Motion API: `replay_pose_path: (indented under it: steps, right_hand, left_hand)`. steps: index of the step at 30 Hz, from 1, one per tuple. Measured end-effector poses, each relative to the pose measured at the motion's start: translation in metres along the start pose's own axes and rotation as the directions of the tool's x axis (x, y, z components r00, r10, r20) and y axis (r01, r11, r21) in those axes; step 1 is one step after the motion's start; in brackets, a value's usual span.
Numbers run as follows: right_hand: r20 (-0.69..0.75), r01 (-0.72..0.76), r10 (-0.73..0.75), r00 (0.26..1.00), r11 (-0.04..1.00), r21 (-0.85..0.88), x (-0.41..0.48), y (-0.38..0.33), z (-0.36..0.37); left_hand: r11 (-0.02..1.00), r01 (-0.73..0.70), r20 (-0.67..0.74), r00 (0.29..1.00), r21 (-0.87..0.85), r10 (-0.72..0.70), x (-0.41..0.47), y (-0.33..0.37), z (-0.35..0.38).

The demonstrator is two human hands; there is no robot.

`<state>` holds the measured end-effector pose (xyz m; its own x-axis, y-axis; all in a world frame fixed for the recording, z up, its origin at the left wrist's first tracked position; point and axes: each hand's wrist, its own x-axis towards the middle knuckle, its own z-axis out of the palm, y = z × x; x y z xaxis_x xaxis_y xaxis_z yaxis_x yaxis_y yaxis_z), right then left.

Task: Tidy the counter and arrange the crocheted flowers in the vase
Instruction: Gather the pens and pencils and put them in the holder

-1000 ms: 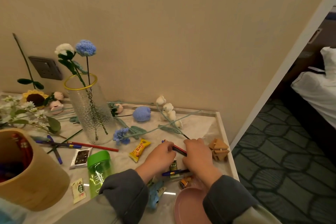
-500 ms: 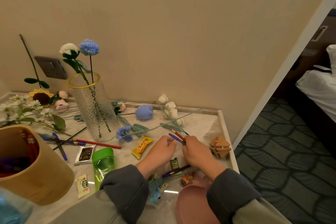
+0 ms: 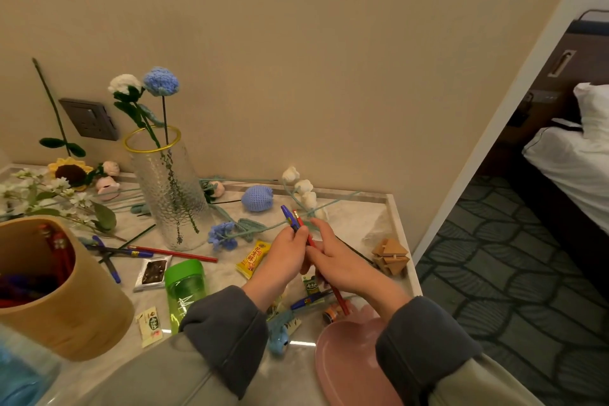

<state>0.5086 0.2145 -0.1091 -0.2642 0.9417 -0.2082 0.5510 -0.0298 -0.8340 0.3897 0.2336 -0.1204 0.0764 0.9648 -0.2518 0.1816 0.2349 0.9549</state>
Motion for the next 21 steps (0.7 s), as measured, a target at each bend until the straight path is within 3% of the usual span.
replay_pose_path:
  steps: [2, 5, 10, 15, 21]
  right_hand:
    - [-0.044, 0.003, -0.005, 0.999, 1.0, -0.031, -0.002, 0.003, 0.0]
    - [-0.147, -0.06, 0.01, 0.989, 0.939, -0.338, -0.003, 0.013, -0.004]
    - [-0.006, -0.147, 0.179, 0.984, 0.789, -0.597, -0.012, 0.036, -0.001]
    - [-0.071, -0.132, 0.115, 0.991, 0.728, -0.673, -0.011, 0.039, 0.007]
    - [-0.048, -0.093, 0.084, 0.995, 0.684, -0.724, -0.01, 0.041, 0.009]
  left_hand:
    - [0.999, 0.004, -0.063, 0.998, -0.049, -0.007, 0.0, -0.001, -0.002]
    - [0.987, -0.03, -0.156, 0.988, -0.156, 0.005, -0.002, 0.001, -0.008]
    - [0.957, -0.043, -0.147, 0.989, -0.287, 0.0, -0.01, 0.005, -0.011]
    - [0.973, 0.037, -0.062, 0.997, -0.23, -0.053, -0.019, 0.008, -0.006]
    - [0.981, 0.026, -0.037, 0.999, -0.191, -0.034, -0.026, 0.006, -0.01]
